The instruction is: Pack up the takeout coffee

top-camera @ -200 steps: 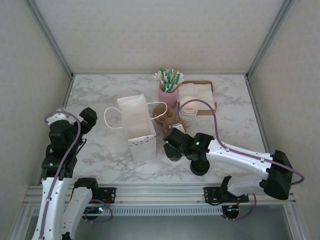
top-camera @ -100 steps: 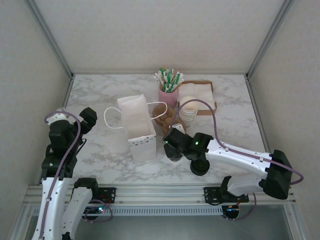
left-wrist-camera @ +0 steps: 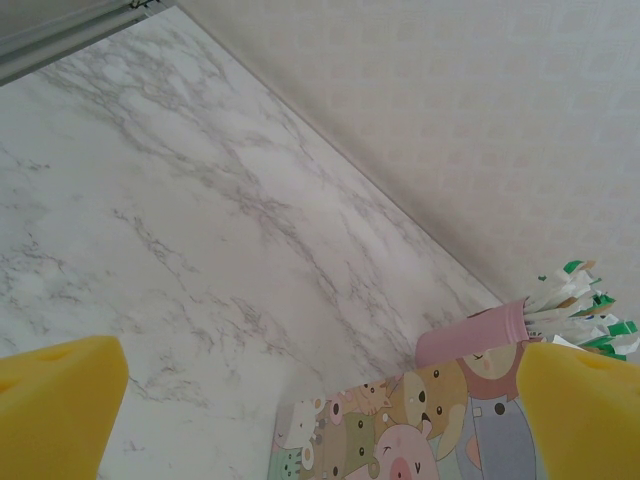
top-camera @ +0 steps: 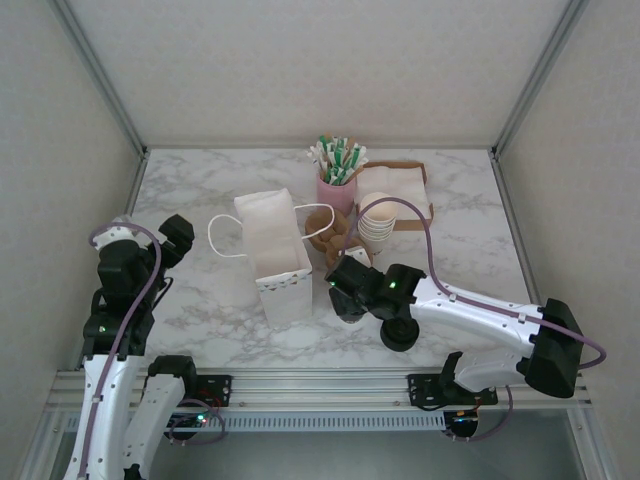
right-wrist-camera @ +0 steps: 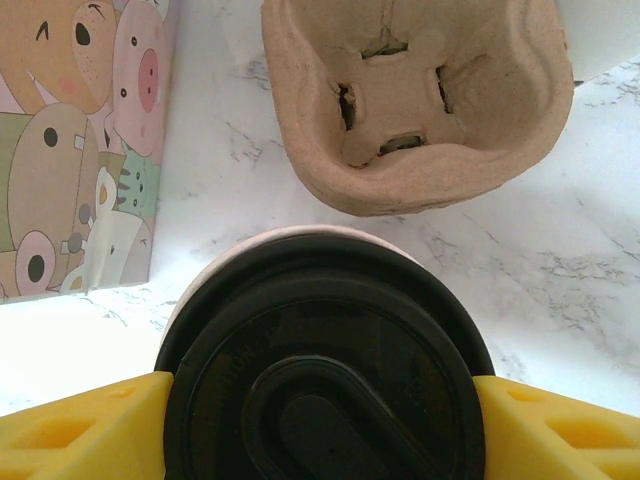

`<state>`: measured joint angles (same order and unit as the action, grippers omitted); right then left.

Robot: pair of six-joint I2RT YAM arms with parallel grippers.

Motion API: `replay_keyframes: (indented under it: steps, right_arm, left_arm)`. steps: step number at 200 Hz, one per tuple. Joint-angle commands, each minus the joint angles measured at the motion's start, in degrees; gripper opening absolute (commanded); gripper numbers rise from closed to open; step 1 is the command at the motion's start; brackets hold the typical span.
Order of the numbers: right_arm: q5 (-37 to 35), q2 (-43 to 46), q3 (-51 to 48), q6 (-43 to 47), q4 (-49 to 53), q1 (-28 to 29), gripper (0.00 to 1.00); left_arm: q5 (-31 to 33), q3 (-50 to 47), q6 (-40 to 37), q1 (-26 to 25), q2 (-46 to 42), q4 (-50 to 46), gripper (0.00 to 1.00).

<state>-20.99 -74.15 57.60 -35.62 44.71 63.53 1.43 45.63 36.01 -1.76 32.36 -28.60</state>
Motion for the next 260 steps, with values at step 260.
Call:
replay_keyframes:
  steps: [260]
  right_arm:
    - [-1.9,-8.9,-2.0,-7.2,8.9,0.6,0.72]
  left_arm:
    - [0.4,-0.8,0.0,0.6,0.2,0.0,1.0]
